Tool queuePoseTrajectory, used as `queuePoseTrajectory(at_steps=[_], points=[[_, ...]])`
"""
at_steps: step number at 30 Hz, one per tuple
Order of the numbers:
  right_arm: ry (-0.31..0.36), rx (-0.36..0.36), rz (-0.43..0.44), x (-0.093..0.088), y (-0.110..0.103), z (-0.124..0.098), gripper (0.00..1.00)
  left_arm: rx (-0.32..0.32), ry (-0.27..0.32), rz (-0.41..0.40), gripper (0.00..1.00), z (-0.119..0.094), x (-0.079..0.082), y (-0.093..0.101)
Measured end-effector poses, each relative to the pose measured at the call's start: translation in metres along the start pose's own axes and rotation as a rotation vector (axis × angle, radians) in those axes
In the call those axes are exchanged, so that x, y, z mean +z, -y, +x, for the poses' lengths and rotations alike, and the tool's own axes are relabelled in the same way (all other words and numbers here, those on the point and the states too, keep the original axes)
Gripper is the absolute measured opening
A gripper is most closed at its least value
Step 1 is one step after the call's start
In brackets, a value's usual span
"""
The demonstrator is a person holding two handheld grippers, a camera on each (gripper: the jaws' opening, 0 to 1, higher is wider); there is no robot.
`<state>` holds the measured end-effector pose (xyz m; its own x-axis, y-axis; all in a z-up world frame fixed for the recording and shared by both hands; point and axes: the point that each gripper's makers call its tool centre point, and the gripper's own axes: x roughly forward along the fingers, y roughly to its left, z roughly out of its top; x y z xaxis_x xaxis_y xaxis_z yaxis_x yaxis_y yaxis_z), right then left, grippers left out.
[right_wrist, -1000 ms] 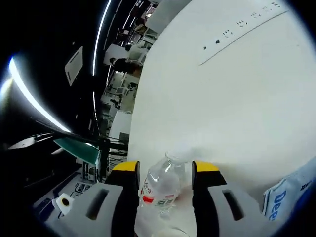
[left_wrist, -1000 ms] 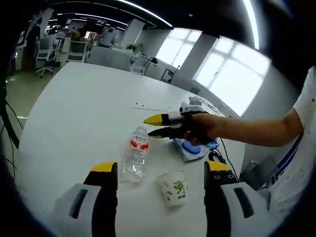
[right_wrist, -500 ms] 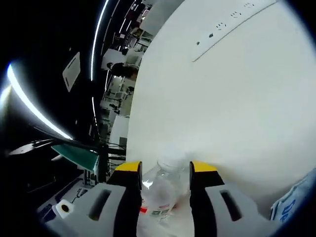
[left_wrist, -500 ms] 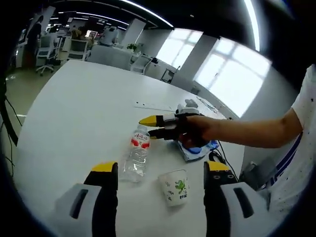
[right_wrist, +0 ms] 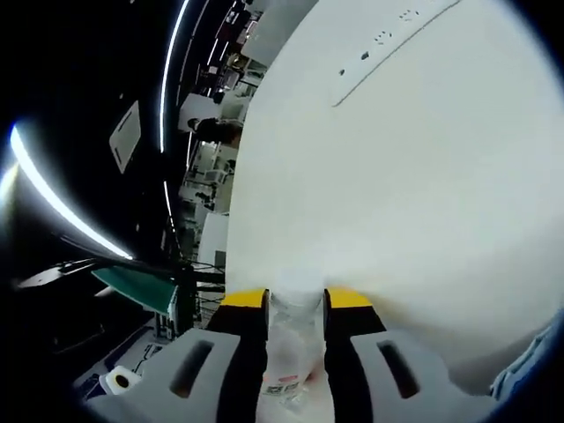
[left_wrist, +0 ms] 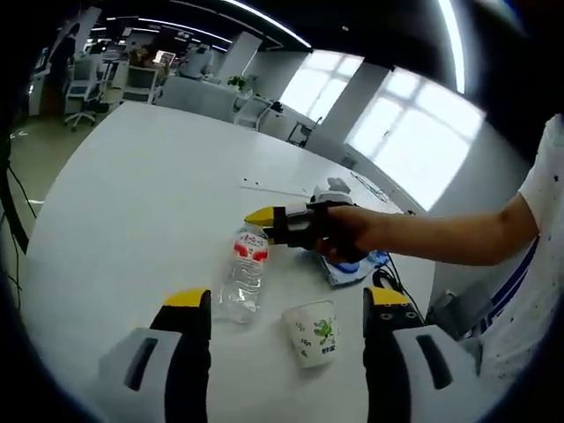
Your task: Arrange the tabletop items into an orderly group along one side of the table until the central work area is clear of visible clutter.
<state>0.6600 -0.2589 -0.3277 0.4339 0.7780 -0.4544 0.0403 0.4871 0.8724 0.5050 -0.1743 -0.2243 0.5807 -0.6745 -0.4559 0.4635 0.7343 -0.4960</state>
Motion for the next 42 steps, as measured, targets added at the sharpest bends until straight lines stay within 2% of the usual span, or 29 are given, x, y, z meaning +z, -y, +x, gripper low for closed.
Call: queuePoseTrajectory(at_steps=[5, 26, 42], points=[[0.001, -0.009, -0.012, 0.000, 0.000, 0.000, 0.20, 0.006, -0.001, -0.004, 0.71, -0.001, -0.001, -0.003], [0.018, 0.029, -0.123, -0.007, -0.030, -0.006, 0.19, 0.004, 0.003, -0.007, 0.70, -0.002, -0.002, -0.004], [0.011, 0.094, -0.369, -0.012, -0.068, -0.016, 0.19, -0.005, -0.005, -0.002, 0.70, 0.002, -0.004, -0.003]])
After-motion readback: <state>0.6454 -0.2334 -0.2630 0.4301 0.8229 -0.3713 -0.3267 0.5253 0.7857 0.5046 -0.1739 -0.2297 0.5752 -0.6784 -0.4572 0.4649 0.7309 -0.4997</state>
